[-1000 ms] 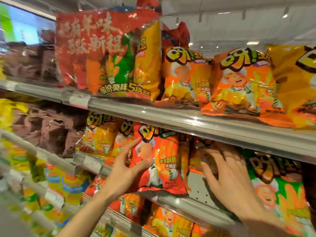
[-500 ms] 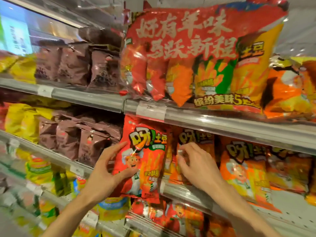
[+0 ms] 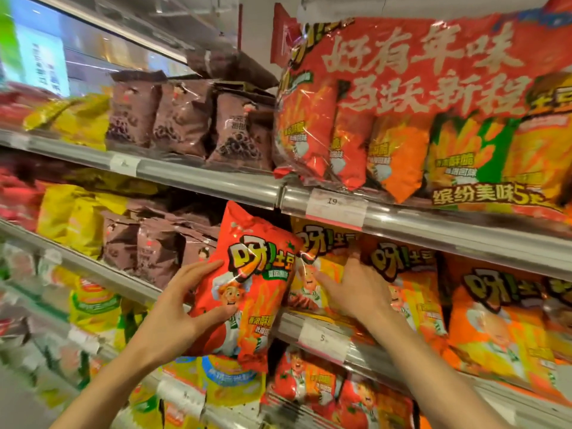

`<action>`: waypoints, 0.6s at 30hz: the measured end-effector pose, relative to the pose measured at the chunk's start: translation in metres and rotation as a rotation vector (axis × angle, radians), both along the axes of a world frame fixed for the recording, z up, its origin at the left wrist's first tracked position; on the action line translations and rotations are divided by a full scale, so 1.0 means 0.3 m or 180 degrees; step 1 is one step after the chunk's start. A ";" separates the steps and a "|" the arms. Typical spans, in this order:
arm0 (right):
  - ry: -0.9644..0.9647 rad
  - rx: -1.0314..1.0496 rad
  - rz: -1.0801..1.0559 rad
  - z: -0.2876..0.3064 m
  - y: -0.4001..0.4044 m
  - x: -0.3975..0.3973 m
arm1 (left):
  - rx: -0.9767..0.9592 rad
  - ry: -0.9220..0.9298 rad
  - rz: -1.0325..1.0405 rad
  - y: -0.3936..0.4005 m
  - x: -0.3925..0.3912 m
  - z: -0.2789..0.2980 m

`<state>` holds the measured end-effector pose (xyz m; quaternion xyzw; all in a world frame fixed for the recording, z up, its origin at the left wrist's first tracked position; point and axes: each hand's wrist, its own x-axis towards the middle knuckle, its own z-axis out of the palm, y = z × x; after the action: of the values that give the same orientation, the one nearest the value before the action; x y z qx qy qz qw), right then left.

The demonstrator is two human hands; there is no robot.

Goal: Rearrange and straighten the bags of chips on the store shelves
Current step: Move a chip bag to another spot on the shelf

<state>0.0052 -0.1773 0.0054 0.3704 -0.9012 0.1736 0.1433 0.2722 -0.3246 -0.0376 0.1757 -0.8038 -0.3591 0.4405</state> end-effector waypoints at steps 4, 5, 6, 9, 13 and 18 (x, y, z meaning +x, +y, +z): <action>-0.0203 -0.0526 0.0117 0.000 -0.024 0.039 | 0.0315 0.0093 0.0044 -0.035 0.007 -0.023; -0.0295 -0.0647 0.0205 0.001 -0.032 0.051 | 0.0348 0.0121 0.0071 -0.043 0.010 -0.027; -0.0379 -0.0746 0.0285 0.003 -0.039 0.060 | 0.0365 0.0149 0.0111 -0.049 0.012 -0.032; -0.0542 -0.0991 0.0370 0.008 -0.051 0.077 | 0.0428 0.0188 0.0213 -0.064 0.022 -0.043; -0.0641 -0.1398 0.0321 0.021 -0.017 0.073 | 0.0491 0.0172 0.0177 -0.065 0.016 -0.055; -0.0722 -0.1491 0.0242 0.034 0.120 0.025 | 0.0605 0.0178 -0.0057 -0.040 -0.081 -0.053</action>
<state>0.0126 -0.1411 0.0155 0.3390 -0.8321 0.4232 0.1165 0.2478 -0.3368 -0.0535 0.1994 -0.7551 -0.4424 0.4409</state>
